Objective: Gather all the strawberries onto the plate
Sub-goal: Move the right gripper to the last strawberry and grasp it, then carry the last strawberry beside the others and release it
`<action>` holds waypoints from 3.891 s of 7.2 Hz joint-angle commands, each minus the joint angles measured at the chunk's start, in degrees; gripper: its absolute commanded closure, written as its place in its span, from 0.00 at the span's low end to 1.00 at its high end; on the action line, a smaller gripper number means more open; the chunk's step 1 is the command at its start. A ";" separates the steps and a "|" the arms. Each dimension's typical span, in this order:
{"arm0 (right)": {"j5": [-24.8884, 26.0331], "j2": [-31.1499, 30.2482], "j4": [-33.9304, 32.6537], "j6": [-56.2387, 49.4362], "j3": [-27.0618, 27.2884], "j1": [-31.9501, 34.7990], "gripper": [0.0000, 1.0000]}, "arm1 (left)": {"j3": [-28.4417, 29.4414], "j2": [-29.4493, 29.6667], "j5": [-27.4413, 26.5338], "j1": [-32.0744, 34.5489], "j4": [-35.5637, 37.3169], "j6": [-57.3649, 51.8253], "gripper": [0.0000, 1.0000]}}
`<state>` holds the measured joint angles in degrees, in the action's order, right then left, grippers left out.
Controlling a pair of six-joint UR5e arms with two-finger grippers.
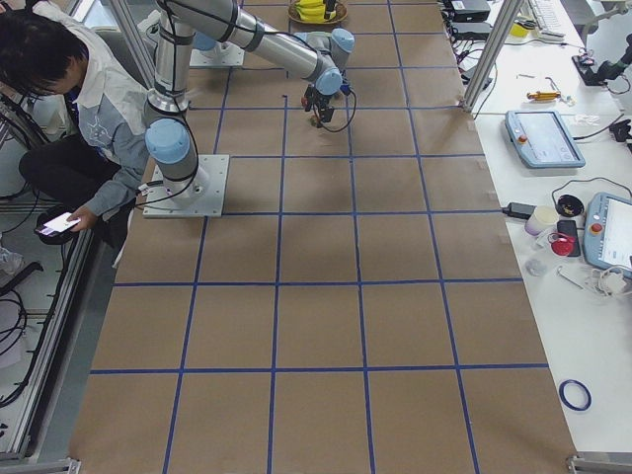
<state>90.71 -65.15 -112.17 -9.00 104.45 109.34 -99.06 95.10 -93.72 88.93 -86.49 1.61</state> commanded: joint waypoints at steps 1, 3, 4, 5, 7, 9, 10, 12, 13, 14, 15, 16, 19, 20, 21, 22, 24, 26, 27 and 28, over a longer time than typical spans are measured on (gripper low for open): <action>-0.35 0.46 -1.39 0.30 0.14 0.00 0.07 | -0.25 0.00 -0.06 0.02 0.53 0.06 0.00; -0.27 0.03 0.53 0.83 0.14 0.09 0.27 | -0.25 0.00 0.03 0.02 0.62 0.06 0.00; -0.36 -0.06 1.15 1.00 0.05 0.09 0.27 | -0.25 0.00 0.03 0.02 0.62 0.06 0.00; -0.36 0.02 1.07 1.00 0.05 0.09 0.43 | -0.25 0.00 0.03 0.02 0.62 0.06 0.00; -0.18 0.02 0.64 1.09 -0.12 0.09 0.47 | -0.25 0.00 0.12 0.19 0.71 0.94 0.00; -0.18 0.20 0.37 1.09 -0.47 0.09 0.48 | -0.25 0.00 0.03 0.45 0.71 1.03 0.00; -0.27 0.29 0.28 1.01 -0.65 0.09 0.48 | -0.25 0.00 0.03 0.45 0.71 1.03 0.00; -0.27 0.46 -0.68 0.92 -0.65 0.09 0.48 | -0.25 0.00 0.03 0.54 0.71 1.03 0.00; -0.18 0.46 -0.69 0.66 -0.65 0.09 0.72 | -0.25 0.00 0.03 0.54 0.71 1.03 0.00; -0.18 0.46 -0.69 1.18 -0.56 0.09 1.00 | -0.25 0.00 0.03 0.54 0.71 1.12 0.00; -0.18 0.46 -0.51 1.62 -0.65 0.09 1.00 | -0.25 0.00 0.03 0.54 0.71 1.12 0.00; -0.09 -0.06 -0.51 2.32 -1.43 0.09 1.00 | -0.25 0.00 0.03 0.54 0.71 1.03 0.00; -0.35 -0.68 5.09 8.19 -13.79 0.17 1.00 | -0.25 0.00 0.03 0.54 0.62 1.12 0.00; -0.88 -0.24 5.38 12.56 -15.75 1.04 1.00 | -0.34 0.00 0.03 0.54 0.62 1.12 0.00; -3.06 -0.07 5.20 14.43 -16.20 2.27 1.00 | -0.25 0.00 0.03 0.54 0.71 0.68 0.00; -3.08 0.54 4.51 17.93 -16.38 4.63 1.00 | 0.10 -0.09 -0.15 0.37 0.71 -0.02 0.00; -3.08 4.31 4.41 22.07 -18.22 8.51 1.00 | 0.54 -0.26 -0.41 -0.95 0.80 -1.51 0.00; -3.26 6.08 4.15 22.54 -18.23 9.93 1.00 | 0.54 -0.26 -0.24 -2.18 1.41 -1.52 0.00; -3.87 7.04 3.10 22.63 -18.05 10.45 1.00 | 0.54 -0.26 -0.15 -2.18 1.41 -1.52 0.00; -3.96 7.66 3.09 22.54 -17.62 10.46 1.00 | 0.36 -0.18 -0.24 -2.18 1.41 -1.52 0.00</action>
<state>87.01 -58.40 -108.72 13.52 86.47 119.54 -98.57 94.85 -93.93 86.82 -85.10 0.10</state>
